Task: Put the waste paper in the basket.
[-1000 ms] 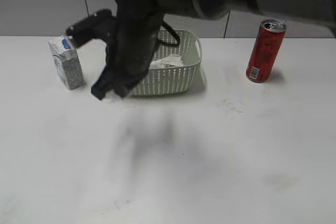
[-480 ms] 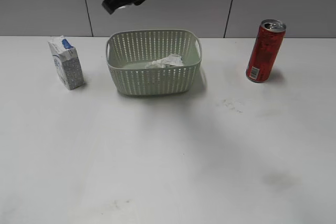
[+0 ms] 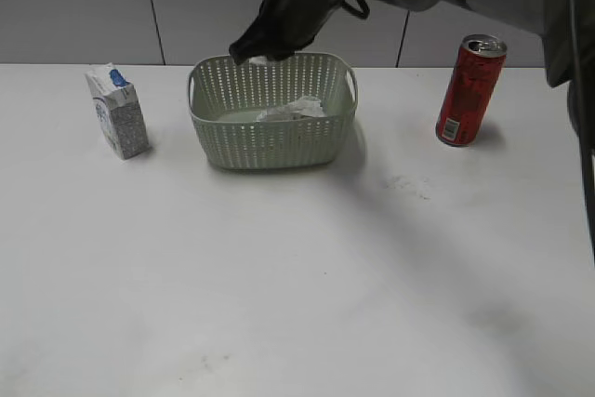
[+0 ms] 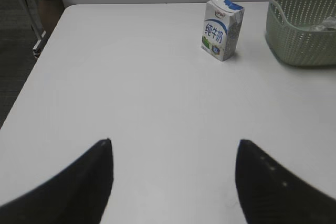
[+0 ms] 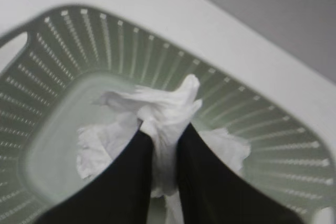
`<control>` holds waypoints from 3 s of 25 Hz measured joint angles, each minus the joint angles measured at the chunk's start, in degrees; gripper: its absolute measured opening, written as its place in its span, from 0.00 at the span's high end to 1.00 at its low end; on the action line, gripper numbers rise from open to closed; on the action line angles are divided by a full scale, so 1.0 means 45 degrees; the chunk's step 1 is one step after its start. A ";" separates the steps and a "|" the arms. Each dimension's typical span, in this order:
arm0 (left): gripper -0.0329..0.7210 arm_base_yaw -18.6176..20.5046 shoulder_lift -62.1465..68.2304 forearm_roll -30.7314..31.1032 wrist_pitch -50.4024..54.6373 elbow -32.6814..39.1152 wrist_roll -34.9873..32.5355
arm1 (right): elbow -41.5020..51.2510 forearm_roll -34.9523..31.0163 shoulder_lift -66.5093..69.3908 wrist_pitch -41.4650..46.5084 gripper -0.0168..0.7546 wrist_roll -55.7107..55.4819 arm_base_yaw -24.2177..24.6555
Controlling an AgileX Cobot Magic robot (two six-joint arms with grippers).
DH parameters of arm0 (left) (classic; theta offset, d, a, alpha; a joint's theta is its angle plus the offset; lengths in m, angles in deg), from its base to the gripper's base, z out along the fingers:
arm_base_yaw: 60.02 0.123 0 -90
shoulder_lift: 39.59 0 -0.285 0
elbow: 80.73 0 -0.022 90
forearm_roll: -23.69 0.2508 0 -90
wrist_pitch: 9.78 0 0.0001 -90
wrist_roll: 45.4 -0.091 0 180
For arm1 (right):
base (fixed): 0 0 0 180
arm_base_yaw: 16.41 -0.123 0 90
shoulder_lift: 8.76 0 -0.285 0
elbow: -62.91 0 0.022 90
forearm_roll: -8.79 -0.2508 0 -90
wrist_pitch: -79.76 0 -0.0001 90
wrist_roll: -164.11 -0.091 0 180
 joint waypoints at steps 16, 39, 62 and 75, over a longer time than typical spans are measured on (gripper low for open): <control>0.23 0.0000 0.0000 0.0000 0.0000 0.0000 0.0000 | -0.3506 -0.1639 0.0470 0.5453 0.16 -0.0781 0.0106; 0.23 0.0000 0.0000 0.0002 0.0000 0.0000 0.0000 | -0.1723 -0.1470 -0.3154 0.6795 0.21 -0.0419 0.5644; 0.24 0.0000 0.0000 -0.0004 0.0000 0.0000 0.0154 | 1.4750 -0.1352 -1.4641 0.3608 0.21 0.0646 0.6811; 0.24 0.0000 0.0000 -0.0004 0.0000 0.0000 0.0169 | 2.0212 -0.2061 -2.1166 0.3396 0.21 0.0675 0.6811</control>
